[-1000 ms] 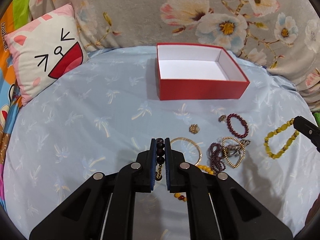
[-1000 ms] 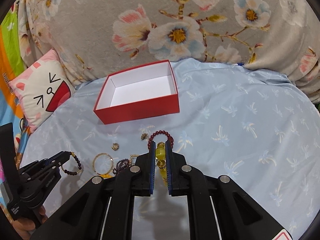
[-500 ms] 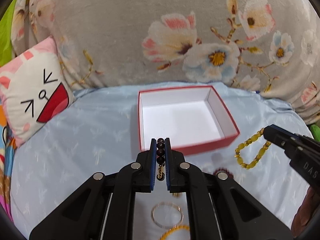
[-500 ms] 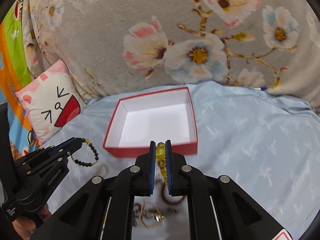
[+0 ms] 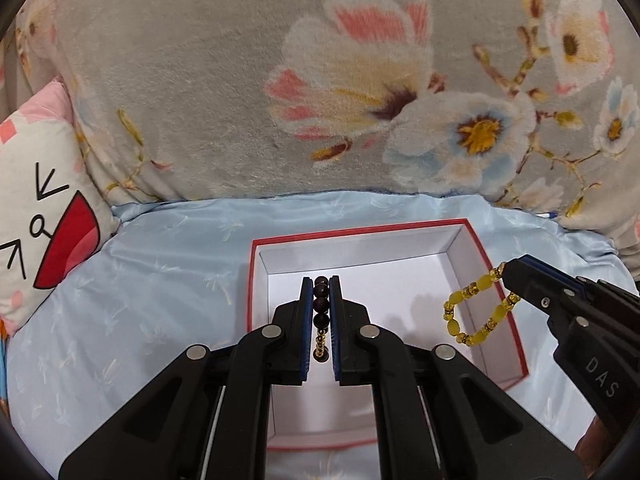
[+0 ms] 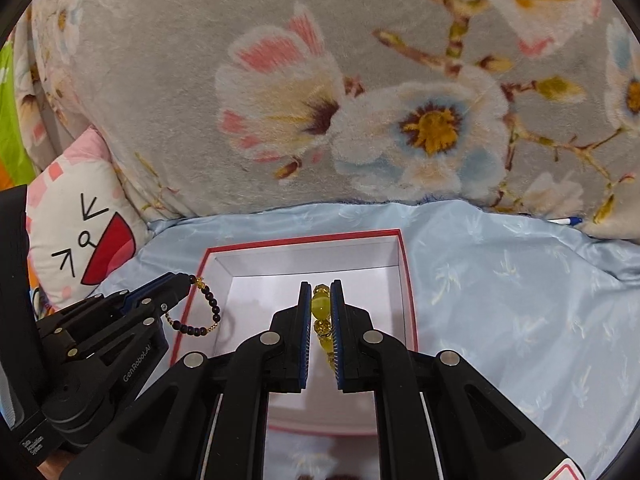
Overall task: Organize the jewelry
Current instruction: 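Carry both bracelets into the red box and open both tools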
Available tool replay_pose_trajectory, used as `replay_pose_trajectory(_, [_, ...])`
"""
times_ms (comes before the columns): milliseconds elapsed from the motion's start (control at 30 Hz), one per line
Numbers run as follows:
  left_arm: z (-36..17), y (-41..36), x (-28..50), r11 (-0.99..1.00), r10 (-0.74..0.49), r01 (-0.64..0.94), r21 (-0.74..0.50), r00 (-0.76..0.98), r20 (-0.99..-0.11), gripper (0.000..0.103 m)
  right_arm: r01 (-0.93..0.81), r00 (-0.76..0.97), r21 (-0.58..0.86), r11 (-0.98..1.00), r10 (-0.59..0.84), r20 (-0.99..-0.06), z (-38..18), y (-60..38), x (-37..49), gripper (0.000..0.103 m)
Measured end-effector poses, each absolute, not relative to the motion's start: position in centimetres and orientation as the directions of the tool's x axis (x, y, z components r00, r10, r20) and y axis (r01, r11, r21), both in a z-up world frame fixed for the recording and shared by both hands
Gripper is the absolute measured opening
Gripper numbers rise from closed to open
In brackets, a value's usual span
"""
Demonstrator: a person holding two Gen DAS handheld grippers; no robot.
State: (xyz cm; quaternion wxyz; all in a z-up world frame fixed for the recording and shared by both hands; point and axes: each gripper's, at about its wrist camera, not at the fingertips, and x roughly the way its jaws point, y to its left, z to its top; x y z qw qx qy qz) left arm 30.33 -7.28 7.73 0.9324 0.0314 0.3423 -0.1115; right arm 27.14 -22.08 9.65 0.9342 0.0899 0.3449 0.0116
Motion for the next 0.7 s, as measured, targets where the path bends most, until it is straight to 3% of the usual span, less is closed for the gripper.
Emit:
replay_pose_trajectory(333, [3.8,-9.3,35.0,0.972,-0.172,0.233,-0.007,0.694,-0.699,0.007,0.067,0.698,0.181,0.981,0.083,-0.711,5.0,-23.6,32.8,0.009])
replay_pose_trajectory(700, [1.8,-9.9,36.4,0.975,-0.151,0.223,0.005,0.677,-0.72,0.008,0.063,0.68,0.16,0.985,0.074,-0.729,3.5,-23.4,34.2,0.009])
